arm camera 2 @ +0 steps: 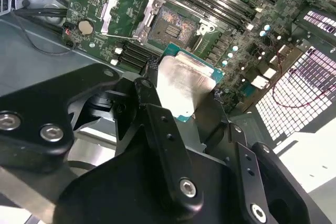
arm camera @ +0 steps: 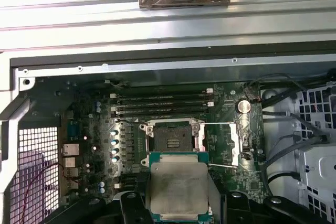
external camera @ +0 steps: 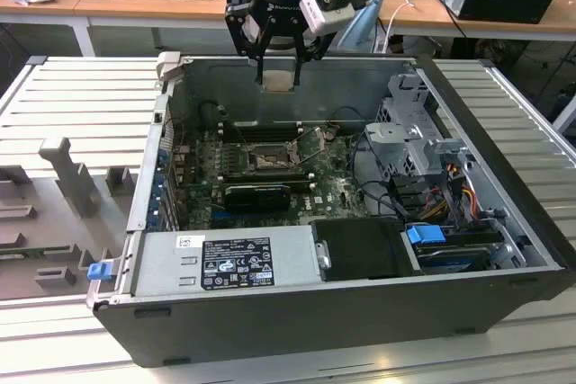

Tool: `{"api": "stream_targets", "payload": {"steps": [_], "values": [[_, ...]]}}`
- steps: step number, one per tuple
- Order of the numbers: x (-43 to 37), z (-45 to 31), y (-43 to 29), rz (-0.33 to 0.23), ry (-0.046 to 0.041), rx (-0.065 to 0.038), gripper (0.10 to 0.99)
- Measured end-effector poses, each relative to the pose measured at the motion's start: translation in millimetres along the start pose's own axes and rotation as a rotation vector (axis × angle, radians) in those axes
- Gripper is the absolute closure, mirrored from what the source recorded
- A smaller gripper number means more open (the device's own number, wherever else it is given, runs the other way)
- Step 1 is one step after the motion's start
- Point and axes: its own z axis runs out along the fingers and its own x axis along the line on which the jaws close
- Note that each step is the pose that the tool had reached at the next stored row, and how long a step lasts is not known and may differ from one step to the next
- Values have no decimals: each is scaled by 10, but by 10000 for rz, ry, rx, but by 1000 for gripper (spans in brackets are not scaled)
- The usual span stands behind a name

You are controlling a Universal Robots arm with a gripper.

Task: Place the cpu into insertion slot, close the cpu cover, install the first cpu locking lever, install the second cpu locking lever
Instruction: 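Place the cpu into insertion slot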

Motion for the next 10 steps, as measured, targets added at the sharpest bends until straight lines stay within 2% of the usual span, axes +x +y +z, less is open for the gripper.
{"api": "stream_targets", "payload": {"steps": [10], "values": [[0,0,0,797,-71,-15,557]]}}
